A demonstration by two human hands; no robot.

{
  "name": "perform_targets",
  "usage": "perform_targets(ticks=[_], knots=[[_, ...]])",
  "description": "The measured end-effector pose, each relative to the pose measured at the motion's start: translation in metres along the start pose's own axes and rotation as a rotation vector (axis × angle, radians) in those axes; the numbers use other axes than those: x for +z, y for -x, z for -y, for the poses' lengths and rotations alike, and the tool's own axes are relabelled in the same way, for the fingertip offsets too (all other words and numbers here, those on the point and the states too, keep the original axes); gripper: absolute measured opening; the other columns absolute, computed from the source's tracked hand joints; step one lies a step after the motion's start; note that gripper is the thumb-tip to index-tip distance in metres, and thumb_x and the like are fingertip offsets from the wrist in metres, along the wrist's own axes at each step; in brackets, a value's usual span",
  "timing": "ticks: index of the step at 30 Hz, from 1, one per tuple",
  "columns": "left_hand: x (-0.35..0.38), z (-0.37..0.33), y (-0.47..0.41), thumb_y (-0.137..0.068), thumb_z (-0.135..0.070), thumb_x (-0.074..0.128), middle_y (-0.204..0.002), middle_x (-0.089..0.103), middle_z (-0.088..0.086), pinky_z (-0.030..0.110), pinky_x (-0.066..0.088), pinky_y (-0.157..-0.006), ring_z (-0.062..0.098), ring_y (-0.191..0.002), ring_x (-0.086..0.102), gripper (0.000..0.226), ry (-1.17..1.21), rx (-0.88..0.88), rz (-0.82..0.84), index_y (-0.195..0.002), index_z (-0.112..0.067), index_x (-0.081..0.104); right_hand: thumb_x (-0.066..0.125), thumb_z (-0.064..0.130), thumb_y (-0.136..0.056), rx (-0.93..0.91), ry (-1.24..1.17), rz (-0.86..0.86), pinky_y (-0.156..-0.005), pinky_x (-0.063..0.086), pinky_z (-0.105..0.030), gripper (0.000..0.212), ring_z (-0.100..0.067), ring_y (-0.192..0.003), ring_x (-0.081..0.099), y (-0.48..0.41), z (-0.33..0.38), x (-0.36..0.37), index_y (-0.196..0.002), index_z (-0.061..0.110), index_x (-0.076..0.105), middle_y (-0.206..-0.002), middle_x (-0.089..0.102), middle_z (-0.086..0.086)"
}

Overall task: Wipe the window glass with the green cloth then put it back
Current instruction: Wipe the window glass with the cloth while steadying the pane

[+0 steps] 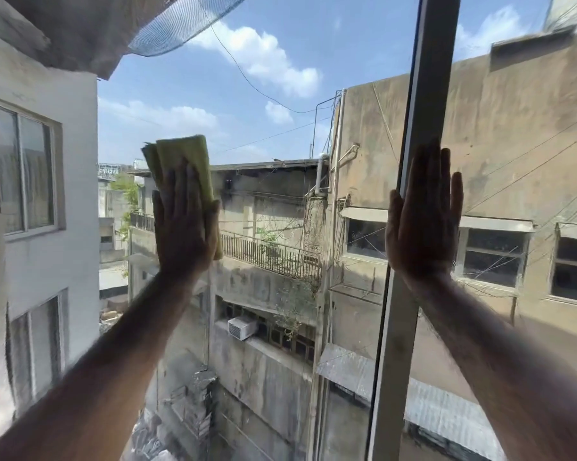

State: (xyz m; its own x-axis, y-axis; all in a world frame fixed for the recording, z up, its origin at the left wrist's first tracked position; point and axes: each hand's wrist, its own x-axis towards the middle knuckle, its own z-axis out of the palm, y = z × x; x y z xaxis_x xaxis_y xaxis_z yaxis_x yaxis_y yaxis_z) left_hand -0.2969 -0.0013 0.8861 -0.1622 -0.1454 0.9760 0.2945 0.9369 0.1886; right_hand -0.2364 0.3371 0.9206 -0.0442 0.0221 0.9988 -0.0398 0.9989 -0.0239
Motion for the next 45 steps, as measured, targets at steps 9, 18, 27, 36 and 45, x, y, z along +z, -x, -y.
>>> perform_targets(ticks=[9,18,27,36,45], knots=[[0.019,-0.063,0.045,-0.111,-0.044,0.038,-0.174,0.023,0.011,0.057,0.026,-0.129,0.029,-0.163,0.017,0.064,-0.05,0.659,0.181,-0.164,-0.011,0.023,0.025,0.027,-0.114,-0.009,0.017,-0.016,-0.137,0.014,-0.051,0.061,-0.03,-0.167,0.014,0.001,0.0,0.0,-0.169,0.003,0.014,-0.179,0.014,-0.017],[-0.008,-0.036,-0.065,-0.11,-0.041,0.03,-0.175,0.018,0.014,0.058,0.019,-0.131,0.032,-0.163,0.015,0.066,0.08,-0.241,-0.05,-0.164,-0.006,0.017,0.028,0.024,-0.114,-0.006,0.024,-0.012,-0.137,0.013,-0.049,0.061,-0.029,-0.168,0.012,0.002,-0.001,0.001,-0.169,0.003,0.015,-0.179,0.013,-0.016],[0.014,-0.04,0.042,-0.112,-0.037,0.04,-0.172,0.027,0.01,0.055,0.03,-0.128,0.027,-0.162,0.022,0.058,-0.058,0.789,0.148,-0.163,-0.013,0.028,0.03,0.024,-0.114,-0.018,-0.002,-0.029,-0.136,0.015,-0.051,0.061,-0.03,-0.168,0.013,0.002,-0.003,0.003,-0.169,0.003,0.015,-0.179,0.013,-0.016],[-0.006,-0.058,-0.091,-0.109,-0.044,0.025,-0.175,0.018,0.009,0.058,0.016,-0.132,0.028,-0.163,0.015,0.066,0.105,-0.332,-0.088,-0.165,-0.009,0.017,0.031,0.024,-0.115,-0.013,0.0,-0.042,-0.137,0.014,-0.05,0.061,-0.027,-0.168,0.012,0.001,-0.004,0.007,-0.17,0.006,0.011,-0.18,0.012,-0.013],[0.026,-0.082,0.046,-0.111,-0.033,0.043,-0.173,0.026,0.007,0.055,0.023,-0.131,0.025,-0.163,0.019,0.057,0.035,0.665,0.12,-0.163,-0.016,0.029,0.035,0.023,-0.115,-0.01,-0.003,-0.036,-0.136,0.017,-0.053,0.06,-0.031,-0.167,0.015,0.001,-0.003,0.003,-0.169,0.002,0.017,-0.178,0.016,-0.017]])
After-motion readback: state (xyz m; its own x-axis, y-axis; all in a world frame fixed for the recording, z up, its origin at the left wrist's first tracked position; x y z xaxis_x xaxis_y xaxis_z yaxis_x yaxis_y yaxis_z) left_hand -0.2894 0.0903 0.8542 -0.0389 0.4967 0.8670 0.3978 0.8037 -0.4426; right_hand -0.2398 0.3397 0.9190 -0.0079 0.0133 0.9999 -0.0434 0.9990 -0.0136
